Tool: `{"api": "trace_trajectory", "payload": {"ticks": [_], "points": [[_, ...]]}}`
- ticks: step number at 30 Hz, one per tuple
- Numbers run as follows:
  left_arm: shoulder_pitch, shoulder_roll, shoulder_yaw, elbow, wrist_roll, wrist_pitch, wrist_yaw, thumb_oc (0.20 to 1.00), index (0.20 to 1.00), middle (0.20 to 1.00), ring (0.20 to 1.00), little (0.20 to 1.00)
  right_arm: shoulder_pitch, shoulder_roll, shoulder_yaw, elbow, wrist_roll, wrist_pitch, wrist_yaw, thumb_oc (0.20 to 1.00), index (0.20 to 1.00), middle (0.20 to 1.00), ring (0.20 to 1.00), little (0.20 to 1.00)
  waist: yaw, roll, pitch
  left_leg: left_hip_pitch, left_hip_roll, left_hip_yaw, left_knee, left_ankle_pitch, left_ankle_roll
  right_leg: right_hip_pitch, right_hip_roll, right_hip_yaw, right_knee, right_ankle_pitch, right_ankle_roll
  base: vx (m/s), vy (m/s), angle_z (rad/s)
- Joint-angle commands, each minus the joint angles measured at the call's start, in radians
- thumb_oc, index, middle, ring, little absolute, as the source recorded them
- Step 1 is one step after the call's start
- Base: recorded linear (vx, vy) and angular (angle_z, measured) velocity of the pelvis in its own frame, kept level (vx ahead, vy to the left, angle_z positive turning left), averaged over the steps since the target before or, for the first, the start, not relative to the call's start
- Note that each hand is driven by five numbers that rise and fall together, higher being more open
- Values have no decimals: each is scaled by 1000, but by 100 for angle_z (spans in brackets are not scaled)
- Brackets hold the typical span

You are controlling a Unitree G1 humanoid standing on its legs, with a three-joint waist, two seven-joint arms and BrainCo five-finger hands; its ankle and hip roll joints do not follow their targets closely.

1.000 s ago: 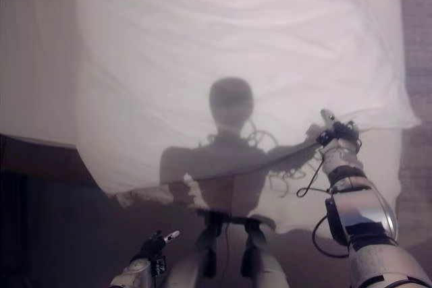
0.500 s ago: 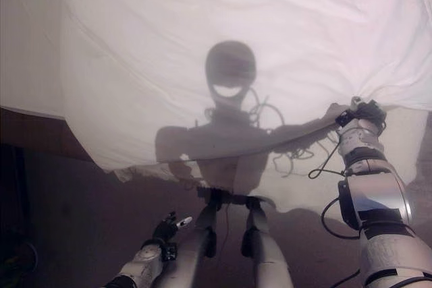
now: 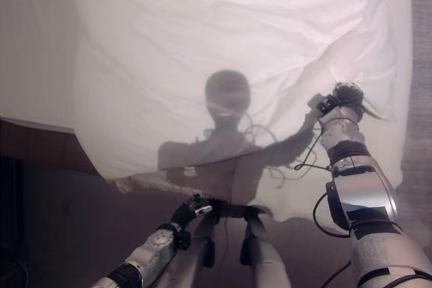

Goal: Make the bed

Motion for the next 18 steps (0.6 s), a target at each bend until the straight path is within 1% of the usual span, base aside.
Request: {"api": "trace_trajectory", "payload": {"ticks": [1, 2, 3, 7, 8, 9, 10, 14, 16, 18], "points": [[12, -37, -60, 15, -129, 13, -40, 1000, 1000, 1000, 1000, 1000, 20, 20, 50, -130, 27, -92, 21, 200, 200, 200, 200, 200, -38, -85, -86, 47, 0, 58, 0, -64, -65, 62, -66, 68, 4, 37, 117, -36, 1, -26], [12, -37, -61, 15, -130, 13, -40, 1000, 1000, 1000, 1000, 1000, 20, 20, 50, -132, 27, -92, 20, 200, 200, 200, 200, 200, -38, -87, -84, 45, -1, 59, 0, -60, -65, 61, -66, 69, 4, 40, 116, -8, 21, -28], [-5, -52, -73, 8, -175, 27, -37, 1000, 1000, 1000, 1000, 1000, 45, 33, 59, -181, 29, -92, 21, 200, 200, 200, 200, 200, -49, -96, -99, 76, 0, 73, 0, -74, -57, 83, -64, 80, 4, 34, 120, -15, 23, -32], [-48, -88, -82, 25, -280, 53, -40, 1000, 1000, 1000, 1000, 1000, 91, 58, 81, -249, 30, -81, 22, 200, 200, 200, 200, 200, -72, -120, -129, 126, 0, 113, 0, -87, -46, 112, -60, 113, 4, 39, 128, -17, 18, -30], [-48, -88, -82, 25, -280, 53, -40, 1000, 1000, 1000, 1000, 1000, 91, 58, 81, -249, 29, -81, 22, 200, 200, 200, 200, 200, -71, -120, -129, 128, 1, 114, 0, -87, -46, 112, -60, 114, 4, 39, 128, -29, 13, -35], [-63, -112, -70, 38, -344, 63, -36, 1000, 1000, 1000, 1000, 1000, 120, 79, 90, -280, 25, -74, 25, 200, 200, 200, 200, 200, -79, -130, -143, 151, 4, 130, 0, -95, -42, 126, -58, 125, 4, 38, 131, -31, 14, -31], [-63, -123, -66, 38, -375, 68, -34, 1000, 1000, 1000, 1000, 1000, 137, 88, 90, -298, 25, -72, 26, 200, 200, 200, 200, 200, -80, -132, -149, 165, 5, 141, 0, -99, -40, 134, -57, 131, 5, 38, 134, -35, 8, -24], [-76, -169, -40, 24, -509, 74, -11, 1000, 1000, 1000, 1000, 1000, 224, 112, 89, -363, 23, -64, 31, 200, 200, 200, 200, 200, -89, -143, -181, 202, 9, 157, 0, -113, -35, 159, -53, 146, 8, 31, 136, -13, -1, -24], [-88, -199, -9, 26, -575, 66, 7, 1000, 1000, 1000, 1000, 1000, 274, 122, 79, -400, 20, -62, 27, 200, 200, 200, 200, 200, -91, -150, -199, 210, 9, 160, 0, -112, -34, 166, -55, 145, 8, 31, 134, -5, -26, -8], [-107, -221, 22, 33, -615, 41, 37, 1000, 1000, 1000, 1000, 1000, 309, 128, 70, -423, 13, -63, 23, 200, 200, 200, 200, 200, -93, -152, -212, 220, 8, 155, 0, -114, -32, 176, -57, 139, 10, 27, 133, -10, -24, -6]]}}
